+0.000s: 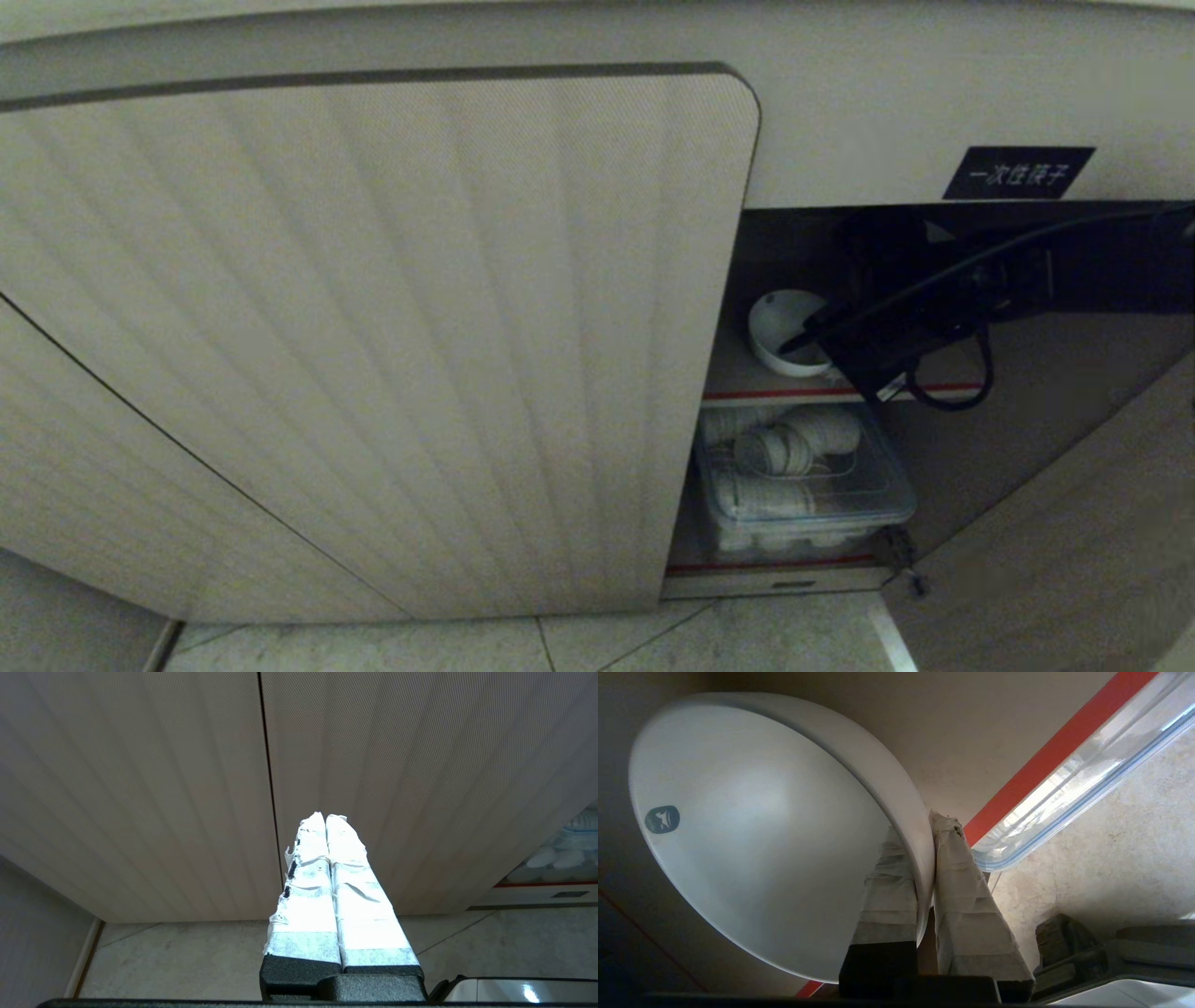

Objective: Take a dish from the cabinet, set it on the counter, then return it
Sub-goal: Put it back into the cabinet

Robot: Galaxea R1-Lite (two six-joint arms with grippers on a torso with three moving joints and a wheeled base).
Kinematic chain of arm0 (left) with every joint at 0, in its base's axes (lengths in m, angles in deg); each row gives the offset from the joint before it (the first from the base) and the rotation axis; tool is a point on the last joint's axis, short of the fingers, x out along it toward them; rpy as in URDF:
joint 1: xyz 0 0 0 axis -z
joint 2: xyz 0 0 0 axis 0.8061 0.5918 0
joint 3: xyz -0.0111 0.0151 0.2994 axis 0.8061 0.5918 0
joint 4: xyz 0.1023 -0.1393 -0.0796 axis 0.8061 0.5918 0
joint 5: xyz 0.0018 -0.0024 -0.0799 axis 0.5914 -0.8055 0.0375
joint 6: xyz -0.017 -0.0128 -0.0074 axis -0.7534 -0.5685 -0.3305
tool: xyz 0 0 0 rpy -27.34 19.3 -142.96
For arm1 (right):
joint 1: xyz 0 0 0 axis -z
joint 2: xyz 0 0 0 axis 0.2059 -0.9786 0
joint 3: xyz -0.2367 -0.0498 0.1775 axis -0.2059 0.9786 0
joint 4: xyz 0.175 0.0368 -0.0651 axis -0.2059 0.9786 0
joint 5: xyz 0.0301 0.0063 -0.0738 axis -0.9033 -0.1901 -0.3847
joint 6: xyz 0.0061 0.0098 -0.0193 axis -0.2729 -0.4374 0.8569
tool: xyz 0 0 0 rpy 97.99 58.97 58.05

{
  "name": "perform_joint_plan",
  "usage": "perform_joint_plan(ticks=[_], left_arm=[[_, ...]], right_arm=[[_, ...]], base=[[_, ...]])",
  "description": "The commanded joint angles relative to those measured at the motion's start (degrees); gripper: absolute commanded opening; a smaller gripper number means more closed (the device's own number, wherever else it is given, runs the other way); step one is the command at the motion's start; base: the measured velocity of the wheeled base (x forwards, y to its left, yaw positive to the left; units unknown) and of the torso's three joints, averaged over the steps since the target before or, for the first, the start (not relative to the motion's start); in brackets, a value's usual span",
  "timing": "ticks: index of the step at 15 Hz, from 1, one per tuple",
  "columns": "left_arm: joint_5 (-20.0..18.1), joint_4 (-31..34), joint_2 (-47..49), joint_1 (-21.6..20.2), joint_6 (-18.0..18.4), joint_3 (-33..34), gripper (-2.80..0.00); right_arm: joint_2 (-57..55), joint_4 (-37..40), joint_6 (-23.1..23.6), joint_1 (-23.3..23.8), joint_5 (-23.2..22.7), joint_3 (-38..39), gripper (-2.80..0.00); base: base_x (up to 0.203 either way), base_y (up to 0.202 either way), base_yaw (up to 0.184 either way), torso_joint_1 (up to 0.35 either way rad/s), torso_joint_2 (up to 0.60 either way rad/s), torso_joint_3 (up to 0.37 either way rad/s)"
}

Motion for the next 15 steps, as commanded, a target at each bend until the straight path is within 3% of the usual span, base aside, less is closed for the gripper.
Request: perform_joint_plan(ticks=[1, 15], left_arm=[[-0.02, -0.01, 0.0, -0.07, -0.05, 0.01, -2.8], [-0.01, -0.01, 0.0, 0.01, -0.05, 0.01, -2.8]], right_arm=[[-0.3, 0.12, -0.36, -0.05, 0.1, 0.06, -2.8], [-1.71, -0.24, -0.27, 0.04, 0.27, -0.57, -2.8]], base=[[0.0, 0.0, 0.0, 0.0, 0.0, 0.0], [0.0, 0.0, 0.0, 0.0, 0.0, 0.0]])
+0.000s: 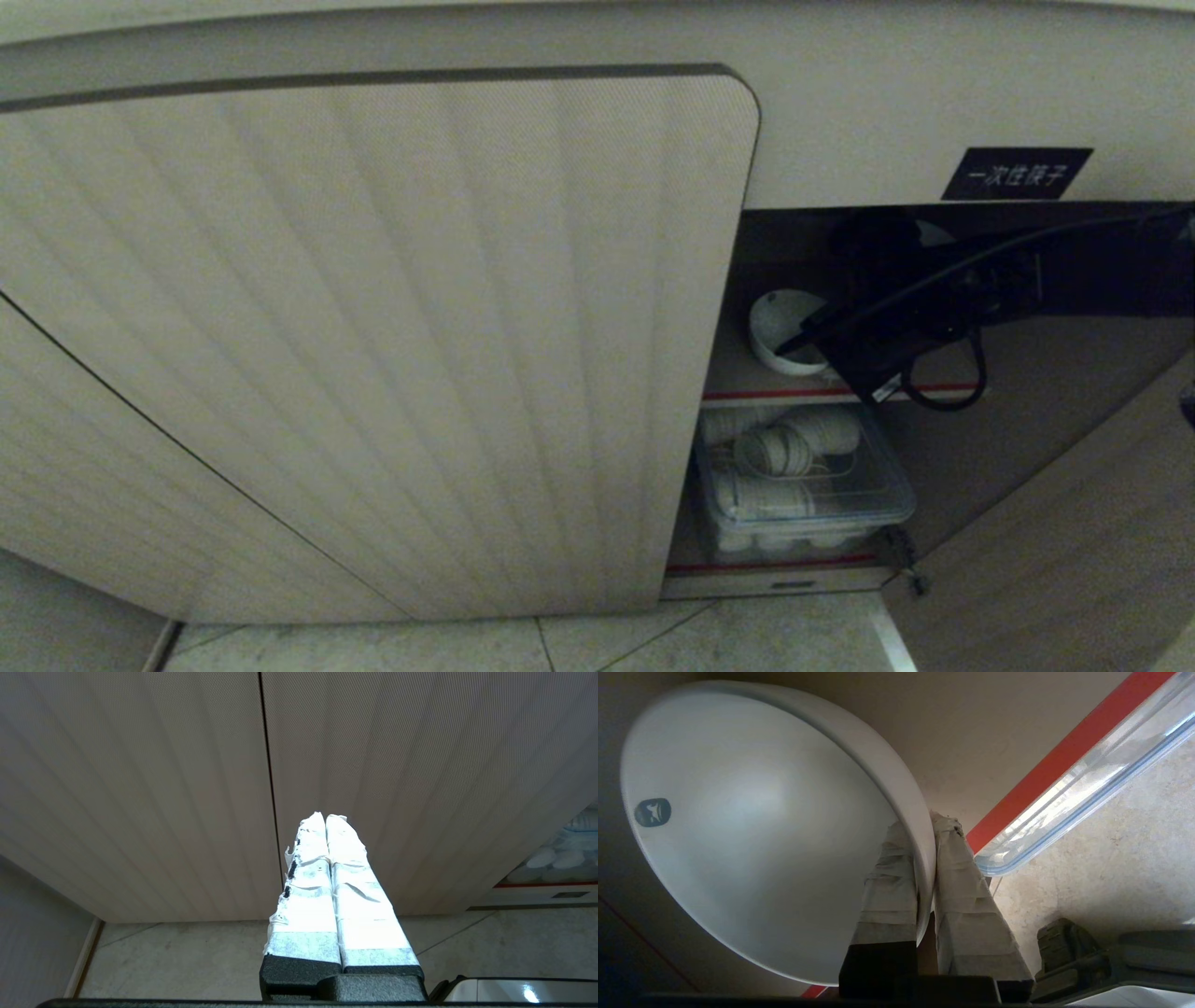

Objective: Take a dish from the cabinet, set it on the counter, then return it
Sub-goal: Put it back into the cabinet

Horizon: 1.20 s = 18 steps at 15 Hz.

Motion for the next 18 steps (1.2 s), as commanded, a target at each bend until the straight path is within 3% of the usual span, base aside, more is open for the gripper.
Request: perform_joint_plan(ticks=[1, 2, 3, 14, 18], left_arm=[[-0.05, -0.01, 0.0, 0.04, -0.03, 0.01, -2.8], [-0.05, -0.01, 0.0, 0.04, -0.03, 0.01, -2.8], [0.04, -0.01, 0.0, -0.05, -0.03, 0.01, -2.8], [0.01, -0.01, 0.0, 0.02, -0.03, 0.01, -2.8], [0.03, -0.01, 0.0, -0.05, -0.03, 0.01, -2.8]], right_arm=[[-0.43, 0.11, -0.36, -0.02, 0.05, -0.15, -2.8], [-0.52, 0.11, -0.36, -0.02, 0.05, -0.15, -2.8], [-0.52, 0.11, -0.38, -0.02, 0.05, -0.15, 0.0], [0.01, -0.32, 0.08, -0.11, 0.76, -0.15, 0.0], [0.1, -0.55, 3.73, -0.28, 3.3, -0.07, 0.0]], base=[[0.0, 0.0, 0.0, 0.0, 0.0, 0.0], [0.0, 0.0, 0.0, 0.0, 0.0, 0.0], [0.0, 0.0, 0.0, 0.0, 0.0, 0.0], [0.0, 0.0, 0.0, 0.0, 0.0, 0.0], [0.0, 0.0, 0.0, 0.0, 0.0, 0.0]])
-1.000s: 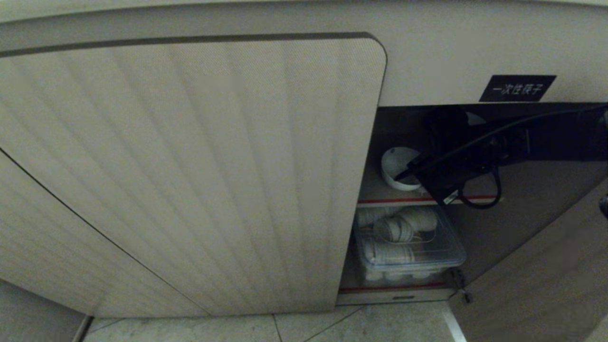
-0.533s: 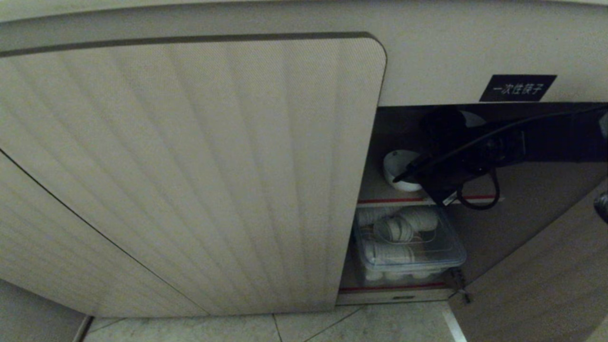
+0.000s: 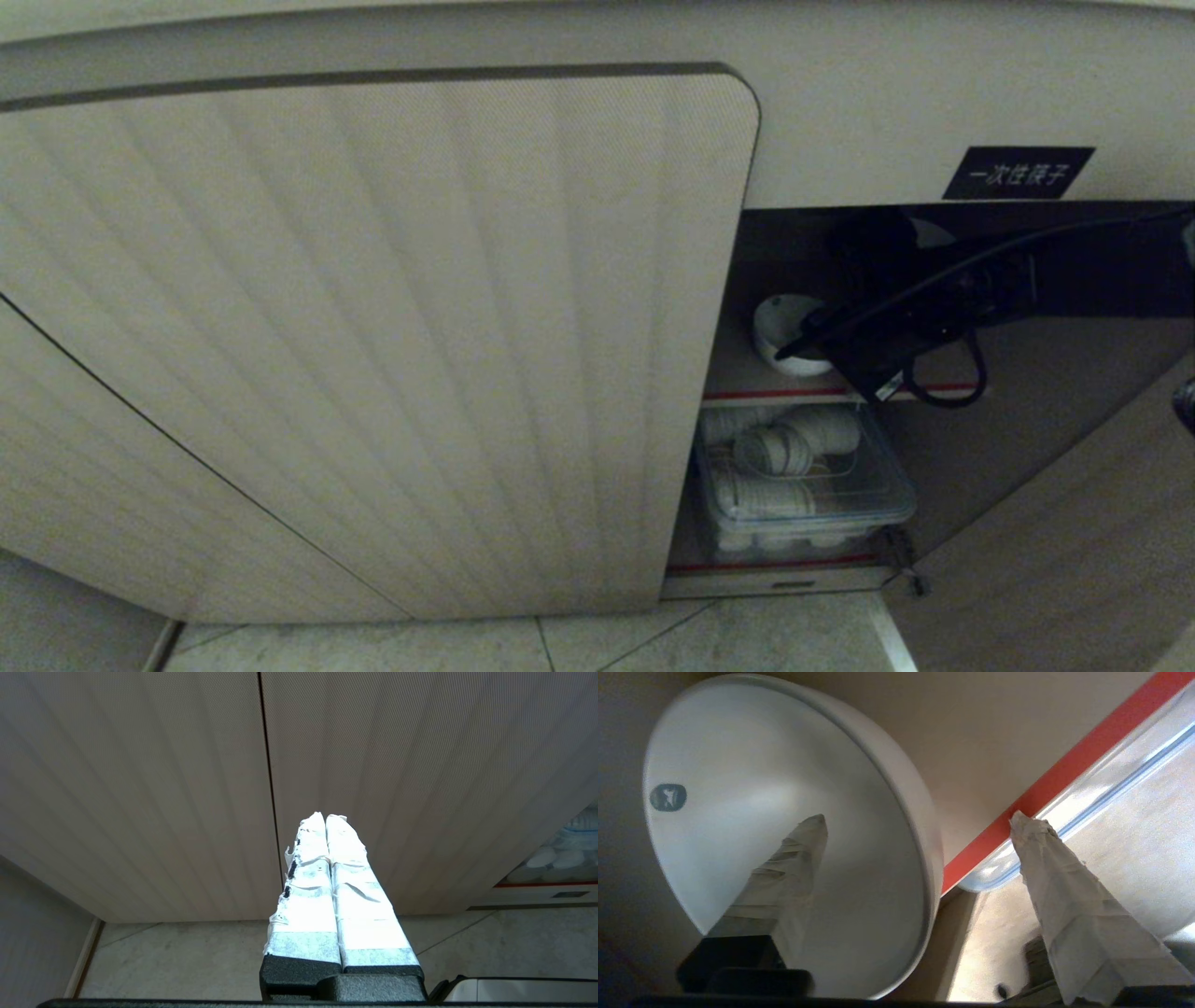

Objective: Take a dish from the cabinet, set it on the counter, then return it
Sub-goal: Put it back into the cabinet

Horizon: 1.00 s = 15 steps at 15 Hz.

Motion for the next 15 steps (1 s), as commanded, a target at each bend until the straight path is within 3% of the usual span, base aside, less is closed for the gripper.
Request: perform_joint_plan(ticks=[1, 15], left_arm=[[-0.04, -0.01, 0.0, 0.01, -0.05, 0.01, -2.8], [-0.05, -0.01, 0.0, 0.01, -0.05, 0.01, -2.8]], right_arm=[[0.24, -0.77, 1.05, -0.18, 0.34, 0.02, 0.0], [0.75, -7.43, 13.63, -1.67, 5.07, 3.87, 0.0]], base=[[0.0, 0.0, 0.0, 0.0, 0.0, 0.0], [0.0, 0.0, 0.0, 0.0, 0.0, 0.0]])
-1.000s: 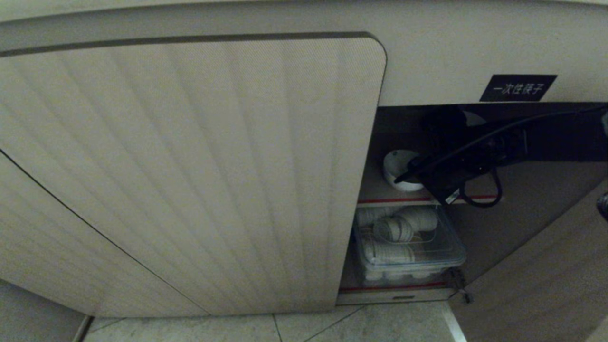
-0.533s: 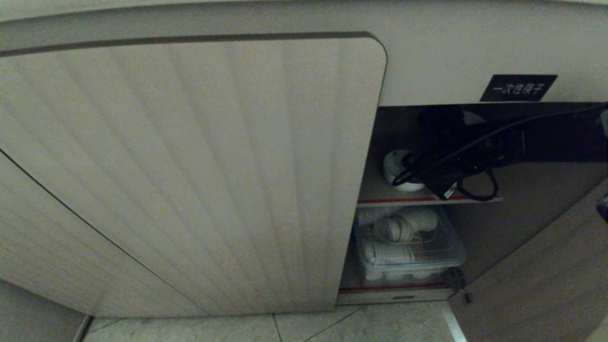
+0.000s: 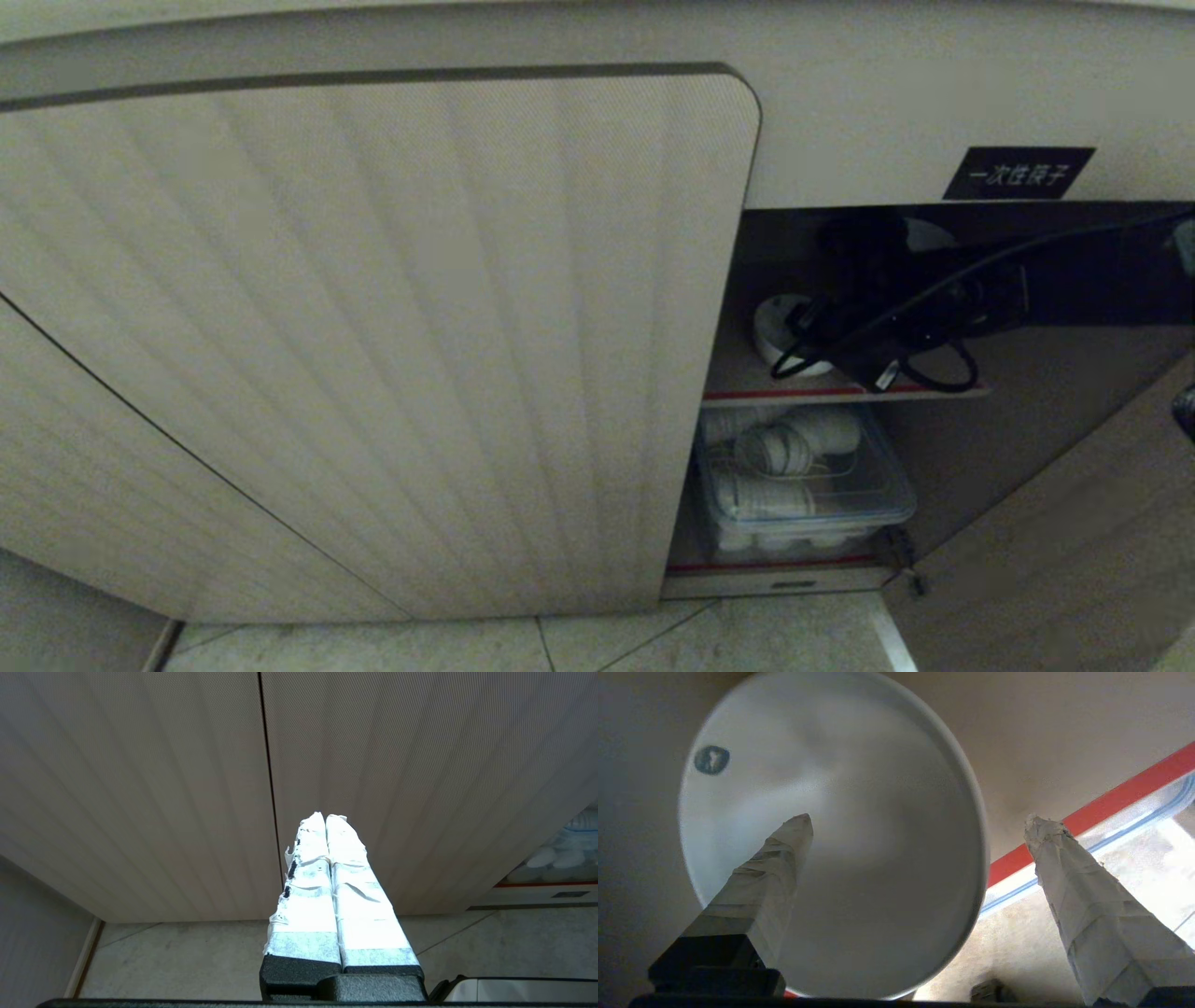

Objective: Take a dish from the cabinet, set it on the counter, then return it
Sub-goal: Put it back into the cabinet

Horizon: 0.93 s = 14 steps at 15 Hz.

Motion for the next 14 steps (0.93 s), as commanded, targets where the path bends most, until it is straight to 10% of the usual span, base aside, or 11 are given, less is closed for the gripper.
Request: perform_joint_plan(ticks=[1, 14], left_arm=[[-0.04, -0.01, 0.0, -0.01, -0.02, 0.01, -2.8], [-0.02, -0.01, 0.0, 0.06, -0.02, 0.01, -2.8]], right_arm=[[0.7, -2.28, 1.76, -0.01, 0.17, 2.15, 0.0], [1.68, -9.83, 9.98, -0.45, 3.08, 7.55, 0.0]], base=[[0.0, 0.0, 0.0, 0.0, 0.0, 0.0], [0.0, 0.0, 0.0, 0.0, 0.0, 0.0]])
